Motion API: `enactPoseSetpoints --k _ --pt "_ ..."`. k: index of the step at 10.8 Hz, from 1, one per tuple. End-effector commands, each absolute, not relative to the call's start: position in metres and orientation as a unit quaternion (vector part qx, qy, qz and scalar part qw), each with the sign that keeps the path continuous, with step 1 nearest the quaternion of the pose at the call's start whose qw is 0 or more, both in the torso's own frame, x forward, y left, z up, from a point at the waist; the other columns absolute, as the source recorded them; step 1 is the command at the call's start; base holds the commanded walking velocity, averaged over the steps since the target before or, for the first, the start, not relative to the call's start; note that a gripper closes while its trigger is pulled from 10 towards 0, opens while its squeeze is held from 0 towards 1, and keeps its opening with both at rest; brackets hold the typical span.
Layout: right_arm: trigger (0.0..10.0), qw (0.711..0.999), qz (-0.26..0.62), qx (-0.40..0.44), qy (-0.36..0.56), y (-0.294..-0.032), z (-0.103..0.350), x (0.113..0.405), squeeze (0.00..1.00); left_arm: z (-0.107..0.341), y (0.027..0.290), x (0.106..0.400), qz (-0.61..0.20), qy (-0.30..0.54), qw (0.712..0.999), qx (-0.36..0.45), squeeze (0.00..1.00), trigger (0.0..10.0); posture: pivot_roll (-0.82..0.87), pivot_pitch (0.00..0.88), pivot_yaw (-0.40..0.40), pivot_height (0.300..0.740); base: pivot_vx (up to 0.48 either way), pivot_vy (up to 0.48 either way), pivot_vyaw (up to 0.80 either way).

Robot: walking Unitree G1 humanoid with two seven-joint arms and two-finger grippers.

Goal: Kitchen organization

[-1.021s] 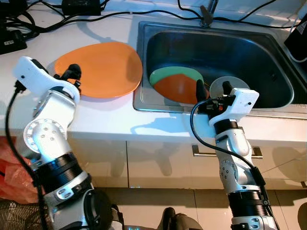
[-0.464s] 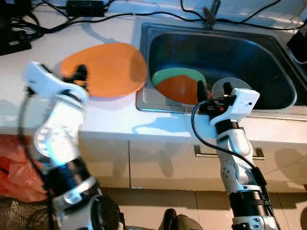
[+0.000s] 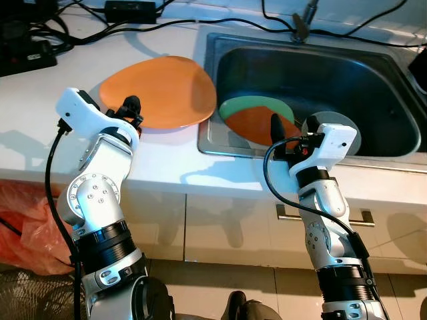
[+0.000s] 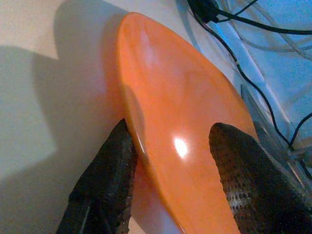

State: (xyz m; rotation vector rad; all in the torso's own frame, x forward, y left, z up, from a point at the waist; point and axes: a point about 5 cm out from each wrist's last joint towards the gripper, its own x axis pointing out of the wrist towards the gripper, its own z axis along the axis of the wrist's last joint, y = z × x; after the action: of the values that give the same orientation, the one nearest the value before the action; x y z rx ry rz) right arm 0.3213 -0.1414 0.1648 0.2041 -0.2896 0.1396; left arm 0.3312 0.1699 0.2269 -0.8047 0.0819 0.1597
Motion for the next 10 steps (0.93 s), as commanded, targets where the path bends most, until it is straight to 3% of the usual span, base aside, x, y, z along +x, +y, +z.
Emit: enactPoseSetpoints --k 1,10 --pt "10.0 0.985 0.067 0.101 -0.127 -0.1436 0.1577 0.3202 0.00 0.1822 0.1558 0.3304 0.092 0.139 0.901 -0.400 0.00 0.0 0.14 0.207 -0.083 0.740 0.000 0.000 0.00" --pt "10.0 0.985 0.072 0.102 -0.120 -0.1419 0.1560 0.3204 0.00 0.1813 0.1535 0.3306 0.090 0.134 0.904 -0.395 0.00 0.0 0.14 0.206 -0.084 0.740 0.000 0.000 0.00"
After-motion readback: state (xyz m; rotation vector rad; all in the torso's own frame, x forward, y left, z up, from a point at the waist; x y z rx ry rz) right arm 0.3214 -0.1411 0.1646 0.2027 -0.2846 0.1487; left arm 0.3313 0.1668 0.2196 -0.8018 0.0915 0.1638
